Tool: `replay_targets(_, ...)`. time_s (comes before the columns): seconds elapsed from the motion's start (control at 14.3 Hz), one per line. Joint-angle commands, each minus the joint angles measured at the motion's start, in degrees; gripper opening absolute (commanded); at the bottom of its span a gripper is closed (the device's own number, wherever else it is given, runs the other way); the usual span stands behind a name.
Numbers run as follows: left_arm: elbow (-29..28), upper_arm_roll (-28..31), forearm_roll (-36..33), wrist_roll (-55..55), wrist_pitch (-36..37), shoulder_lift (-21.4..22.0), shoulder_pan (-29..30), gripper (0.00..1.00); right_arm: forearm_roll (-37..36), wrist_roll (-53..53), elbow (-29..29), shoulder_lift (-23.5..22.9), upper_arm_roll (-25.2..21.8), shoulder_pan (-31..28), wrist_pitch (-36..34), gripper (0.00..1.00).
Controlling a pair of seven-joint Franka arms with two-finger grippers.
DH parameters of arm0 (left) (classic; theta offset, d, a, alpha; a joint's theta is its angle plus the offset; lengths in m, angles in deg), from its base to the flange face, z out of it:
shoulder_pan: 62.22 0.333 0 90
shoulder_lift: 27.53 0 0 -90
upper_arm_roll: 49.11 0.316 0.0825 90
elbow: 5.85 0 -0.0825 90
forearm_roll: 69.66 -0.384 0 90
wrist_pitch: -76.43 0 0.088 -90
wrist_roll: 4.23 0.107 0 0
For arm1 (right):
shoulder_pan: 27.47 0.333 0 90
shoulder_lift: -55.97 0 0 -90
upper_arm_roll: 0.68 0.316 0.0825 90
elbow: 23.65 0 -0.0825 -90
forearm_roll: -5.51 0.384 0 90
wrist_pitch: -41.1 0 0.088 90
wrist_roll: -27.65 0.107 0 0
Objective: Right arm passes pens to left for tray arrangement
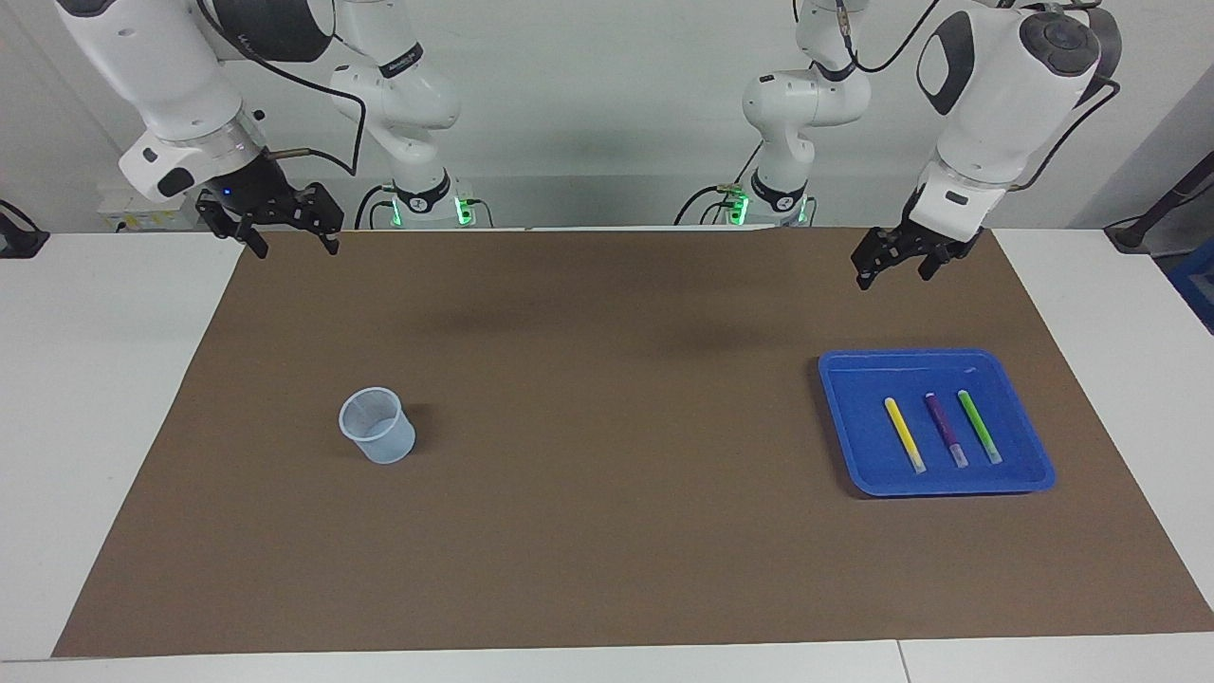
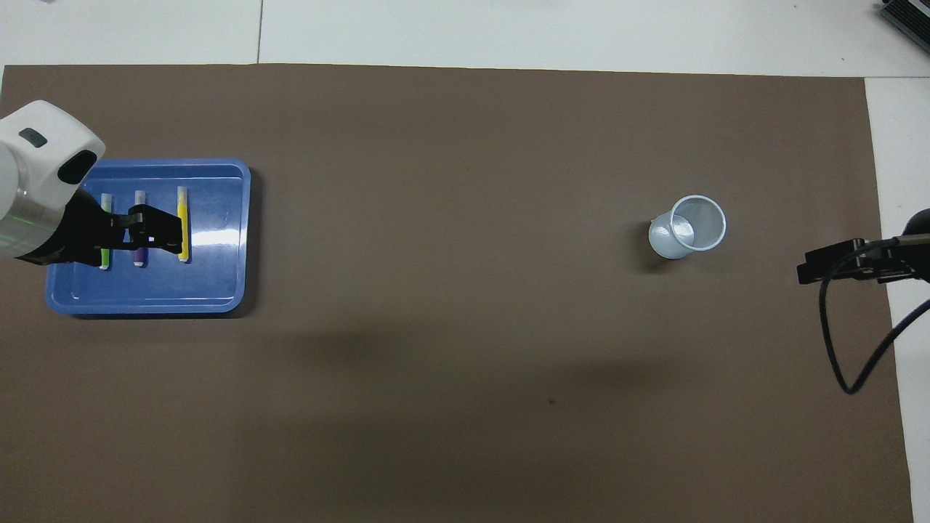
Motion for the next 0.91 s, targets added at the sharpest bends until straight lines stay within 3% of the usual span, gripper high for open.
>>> replay_targets(0.0, 2.28, 0.18, -0.65, 1.62, 1.56, -0.43, -0.14, 1.0, 0.28, -1.42, -1.83, 1.81, 0.27, -0.6, 0.03, 1.0)
replay_targets(0.84, 3.24, 0.09, -0.3, 6.19, 1.12, -0.17, 0.39, 1.0, 0.28, -1.33, -1.74, 1.81, 0.27, -0.6, 0.11, 1.0)
